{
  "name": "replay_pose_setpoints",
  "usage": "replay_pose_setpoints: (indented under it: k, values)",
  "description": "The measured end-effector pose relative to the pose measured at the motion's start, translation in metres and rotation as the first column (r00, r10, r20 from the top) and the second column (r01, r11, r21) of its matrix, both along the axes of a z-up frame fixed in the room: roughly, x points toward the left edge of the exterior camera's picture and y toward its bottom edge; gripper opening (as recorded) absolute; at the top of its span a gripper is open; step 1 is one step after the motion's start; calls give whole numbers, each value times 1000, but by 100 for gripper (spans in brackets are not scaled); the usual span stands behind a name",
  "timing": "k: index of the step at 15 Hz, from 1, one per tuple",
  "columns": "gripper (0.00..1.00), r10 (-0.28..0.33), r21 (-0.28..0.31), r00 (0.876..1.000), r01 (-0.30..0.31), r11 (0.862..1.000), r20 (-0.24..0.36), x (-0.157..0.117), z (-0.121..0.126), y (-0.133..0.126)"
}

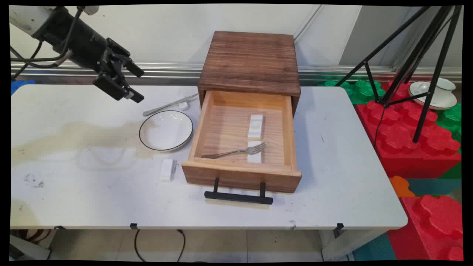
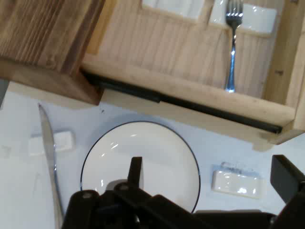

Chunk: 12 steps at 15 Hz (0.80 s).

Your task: Pick up the knife from the left of the white plate

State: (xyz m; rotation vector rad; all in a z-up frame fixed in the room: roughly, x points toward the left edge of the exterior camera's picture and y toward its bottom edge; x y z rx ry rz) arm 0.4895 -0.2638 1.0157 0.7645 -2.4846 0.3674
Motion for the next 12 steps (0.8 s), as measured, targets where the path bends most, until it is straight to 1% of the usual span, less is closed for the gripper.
replay_pose_setpoints:
  k: [5, 9, 12]
  values:
    - [100, 52, 9, 998, -53, 999, 41, 15, -9, -12]
    - [100, 83, 30, 992, -86, 996, 91, 33, -28, -29]
    - [100, 96, 38, 989, -100, 994, 114, 42, -40, -41]
